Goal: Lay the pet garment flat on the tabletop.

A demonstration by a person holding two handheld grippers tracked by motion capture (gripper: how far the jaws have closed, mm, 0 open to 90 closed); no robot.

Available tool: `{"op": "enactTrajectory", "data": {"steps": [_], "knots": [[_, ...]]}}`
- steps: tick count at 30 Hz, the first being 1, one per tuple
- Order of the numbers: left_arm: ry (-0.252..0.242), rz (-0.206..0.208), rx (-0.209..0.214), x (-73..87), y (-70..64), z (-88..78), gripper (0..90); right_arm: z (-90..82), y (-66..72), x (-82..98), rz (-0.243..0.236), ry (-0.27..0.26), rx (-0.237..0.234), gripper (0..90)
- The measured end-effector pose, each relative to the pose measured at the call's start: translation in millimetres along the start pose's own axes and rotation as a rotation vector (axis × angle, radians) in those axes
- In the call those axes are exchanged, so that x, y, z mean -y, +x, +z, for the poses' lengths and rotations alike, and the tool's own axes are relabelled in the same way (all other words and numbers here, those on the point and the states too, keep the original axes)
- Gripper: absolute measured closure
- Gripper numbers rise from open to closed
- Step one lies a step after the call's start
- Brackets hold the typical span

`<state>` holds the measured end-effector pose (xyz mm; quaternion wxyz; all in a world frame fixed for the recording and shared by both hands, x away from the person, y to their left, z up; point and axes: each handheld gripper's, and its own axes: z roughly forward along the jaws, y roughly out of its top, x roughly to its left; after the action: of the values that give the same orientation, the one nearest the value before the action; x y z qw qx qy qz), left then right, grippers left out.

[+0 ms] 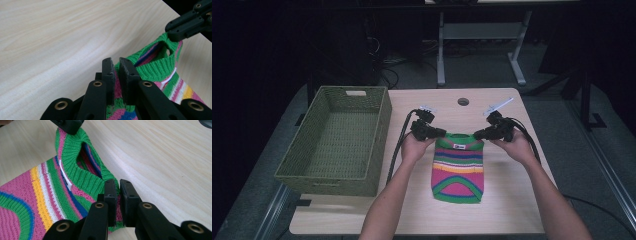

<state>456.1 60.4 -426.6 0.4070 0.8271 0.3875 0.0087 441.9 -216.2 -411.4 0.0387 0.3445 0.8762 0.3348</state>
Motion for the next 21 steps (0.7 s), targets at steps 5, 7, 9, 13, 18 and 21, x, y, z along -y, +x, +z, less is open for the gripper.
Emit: {"op": "enactTrajectory", "data": {"steps": [5,7,9,13,18,21], "knots": [[-0.034,-0.033,-0.023,-5.2,6.7,-2.3,77.4,0.3,-7.7,-1.2,0.029,-0.006,0.036,74.7],[-0.026,-0.037,-0.023,-4.5,9.3,-4.1,76.0,-1.1,-11.4,-0.1,0.046,-0.015,0.046,72.8],[-0.018,-0.036,-0.028,-3.4,10.3,-5.7,74.7,-3.4,-14.2,1.5,0.064,-0.018,0.048,72.1],[-0.024,-0.035,-0.031,-2.8,9.9,-10.4,73.1,-7.6,-16.4,3.9,0.07,-0.018,0.053,70.2],[-0.03,-0.025,-0.024,-3.7,6.2,-14.7,71.0,-10.8,-15.2,3.5,0.068,-0.027,0.057,67.2],[-0.032,-0.016,-0.025,-1.9,4.4,-15.4,69.4,-10.1,-15.6,4.0,0.072,-0.026,0.05,65.0]]}}
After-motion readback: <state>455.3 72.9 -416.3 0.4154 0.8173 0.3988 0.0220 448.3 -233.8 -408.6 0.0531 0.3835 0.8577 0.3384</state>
